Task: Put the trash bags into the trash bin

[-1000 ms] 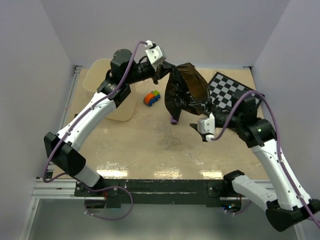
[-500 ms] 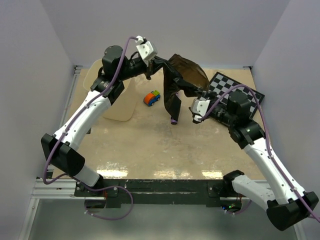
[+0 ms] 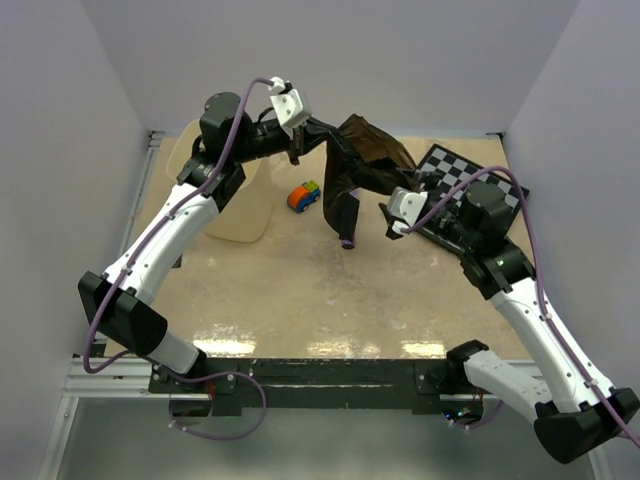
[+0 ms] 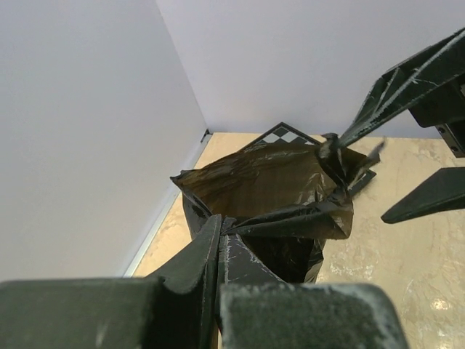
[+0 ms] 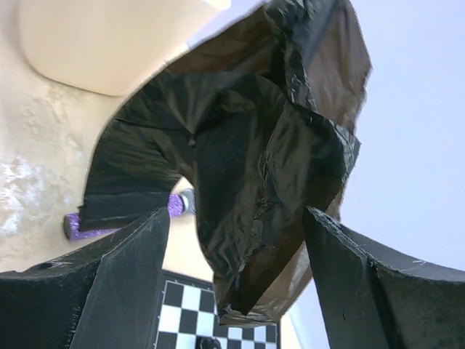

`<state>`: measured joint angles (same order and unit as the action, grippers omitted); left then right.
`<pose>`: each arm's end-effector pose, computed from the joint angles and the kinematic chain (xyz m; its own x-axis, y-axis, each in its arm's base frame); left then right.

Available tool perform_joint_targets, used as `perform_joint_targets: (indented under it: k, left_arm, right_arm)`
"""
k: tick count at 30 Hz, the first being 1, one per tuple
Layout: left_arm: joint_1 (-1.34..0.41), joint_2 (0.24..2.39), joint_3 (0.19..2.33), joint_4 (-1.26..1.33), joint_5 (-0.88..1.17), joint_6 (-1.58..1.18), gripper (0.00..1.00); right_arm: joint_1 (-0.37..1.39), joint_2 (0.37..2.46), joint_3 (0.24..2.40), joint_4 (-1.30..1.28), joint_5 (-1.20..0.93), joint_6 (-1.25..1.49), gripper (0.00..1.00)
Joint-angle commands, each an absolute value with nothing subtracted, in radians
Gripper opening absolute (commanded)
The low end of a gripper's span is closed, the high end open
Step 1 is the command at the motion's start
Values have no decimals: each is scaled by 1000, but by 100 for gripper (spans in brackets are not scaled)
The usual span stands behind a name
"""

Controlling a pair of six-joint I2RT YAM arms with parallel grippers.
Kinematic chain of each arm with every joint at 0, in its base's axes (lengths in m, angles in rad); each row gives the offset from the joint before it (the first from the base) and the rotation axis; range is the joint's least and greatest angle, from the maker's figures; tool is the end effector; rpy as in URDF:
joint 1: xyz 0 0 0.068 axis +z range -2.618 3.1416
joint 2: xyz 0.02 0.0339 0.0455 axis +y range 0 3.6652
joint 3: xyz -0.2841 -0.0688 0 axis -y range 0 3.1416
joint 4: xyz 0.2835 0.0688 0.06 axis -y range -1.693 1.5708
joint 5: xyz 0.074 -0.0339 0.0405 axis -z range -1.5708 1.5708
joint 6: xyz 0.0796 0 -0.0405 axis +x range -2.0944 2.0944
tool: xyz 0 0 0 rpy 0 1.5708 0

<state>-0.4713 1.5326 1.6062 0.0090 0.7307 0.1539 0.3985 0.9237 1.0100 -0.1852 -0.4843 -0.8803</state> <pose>0.3504 -0.2382 0.4891 0.2153 0.0184 -0.9764 0.9085 0.3630 0.2072 0.2342 0.1388 0.4101 0.5360 -0.5146 -0.6692 -0.5609 0.3755 -0.7379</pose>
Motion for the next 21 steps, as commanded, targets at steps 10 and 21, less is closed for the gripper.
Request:
perform_joint_targets:
  k: [10,21]
  left_arm:
    - [-423,1474,1585,57,804,130,0]
    - [-411,1486,1589,72,880,115,0]
  right_arm:
    - [396,916,977,-28,-302,-744,80]
    - [394,1037,954,-35,-436,-799,67]
